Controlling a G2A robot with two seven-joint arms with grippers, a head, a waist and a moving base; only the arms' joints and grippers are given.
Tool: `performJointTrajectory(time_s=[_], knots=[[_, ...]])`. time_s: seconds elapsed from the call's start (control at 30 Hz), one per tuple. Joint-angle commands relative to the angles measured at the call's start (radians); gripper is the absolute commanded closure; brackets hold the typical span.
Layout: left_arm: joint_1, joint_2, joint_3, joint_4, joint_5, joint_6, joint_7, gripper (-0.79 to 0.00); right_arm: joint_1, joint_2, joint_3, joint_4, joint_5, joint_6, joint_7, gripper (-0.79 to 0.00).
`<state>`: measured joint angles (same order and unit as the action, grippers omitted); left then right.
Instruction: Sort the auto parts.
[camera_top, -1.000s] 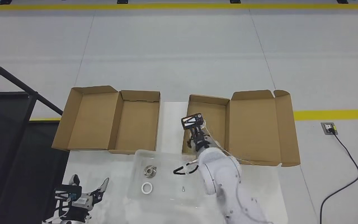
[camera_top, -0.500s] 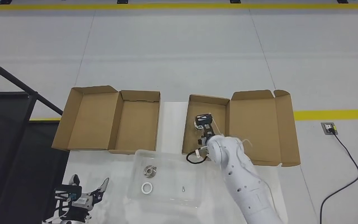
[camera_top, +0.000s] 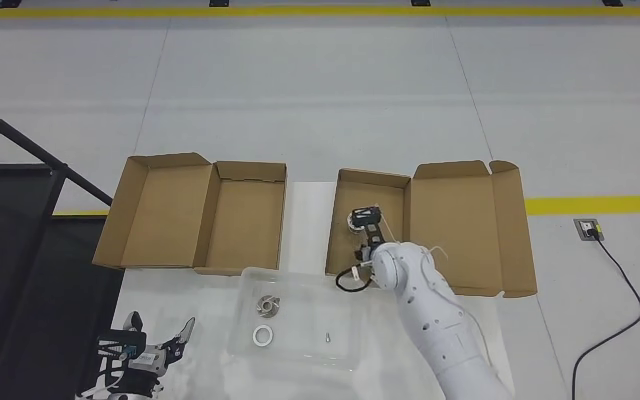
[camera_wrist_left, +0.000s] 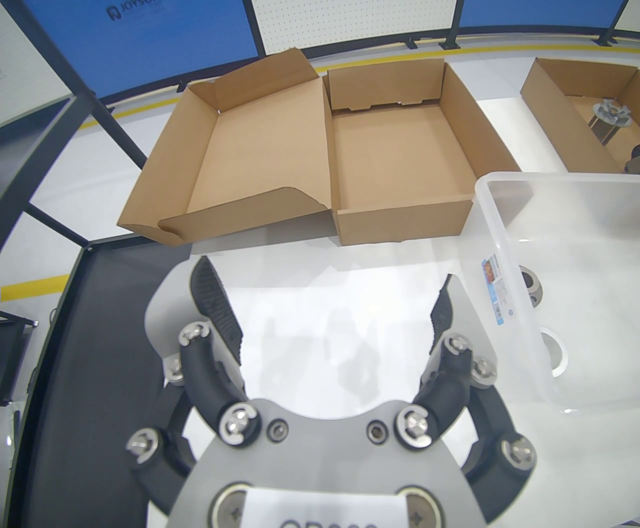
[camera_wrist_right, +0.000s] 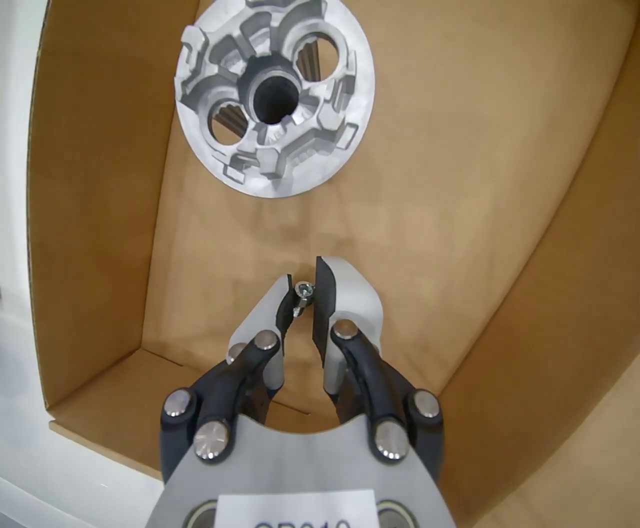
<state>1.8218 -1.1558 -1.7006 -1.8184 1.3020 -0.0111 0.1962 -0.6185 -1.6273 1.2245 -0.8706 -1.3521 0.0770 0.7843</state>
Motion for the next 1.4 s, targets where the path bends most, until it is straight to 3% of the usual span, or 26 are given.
performJointTrajectory(time_s=[0.0, 0.17, 0.33, 0.6, 0.83, 0.87, 0.93, 1.0, 1.37], knots=[[0.0, 0.0, 0.0, 0.0, 0.0, 0.0, 0.0, -0.785, -0.01, 0.002, -0.002, -0.027, -0.009, 0.009, -0.002, -0.366], [0.0, 0.0, 0.0, 0.0, 0.0, 0.0, 0.0, -0.785, -0.071, 0.008, -0.012, -0.171, -0.054, 0.037, 0.026, -0.357], [0.0, 0.0, 0.0, 0.0, 0.0, 0.0, 0.0, -0.785, -0.181, 0.017, -0.028, -0.415, -0.126, 0.057, 0.091, -0.354], [0.0, 0.0, 0.0, 0.0, 0.0, 0.0, 0.0, -0.785, -0.367, 0.039, -0.04, -0.838, -0.099, -0.128, 0.268, -0.379], [0.0, 0.0, 0.0, 0.0, 0.0, 0.0, 0.0, -0.785, -0.454, 0.043, -0.154, -1.028, -0.115, -0.212, 0.417, -0.385], [0.0, 0.0, 0.0, 0.0, 0.0, 0.0, 0.0, -0.785, -0.461, 0.043, -0.178, -1.038, -0.136, -0.211, 0.451, -0.422], [0.0, 0.0, 0.0, 0.0, 0.0, 0.0, 0.0, -0.785, -0.476, 0.042, -0.224, -1.064, -0.144, -0.215, 0.487, -0.576], [0.0, 0.0, 0.0, 0.0, 0.0, 0.0, 0.0, -0.785, -0.489, 0.041, -0.262, -1.075, -0.159, -0.222, 0.535, -0.785], [0.0, 0.0, 0.0, 0.0, 0.0, 0.0, 0.0, -0.785, -0.495, 0.04, -0.295, -1.078, -0.196, -0.207, 0.576, -0.785]])
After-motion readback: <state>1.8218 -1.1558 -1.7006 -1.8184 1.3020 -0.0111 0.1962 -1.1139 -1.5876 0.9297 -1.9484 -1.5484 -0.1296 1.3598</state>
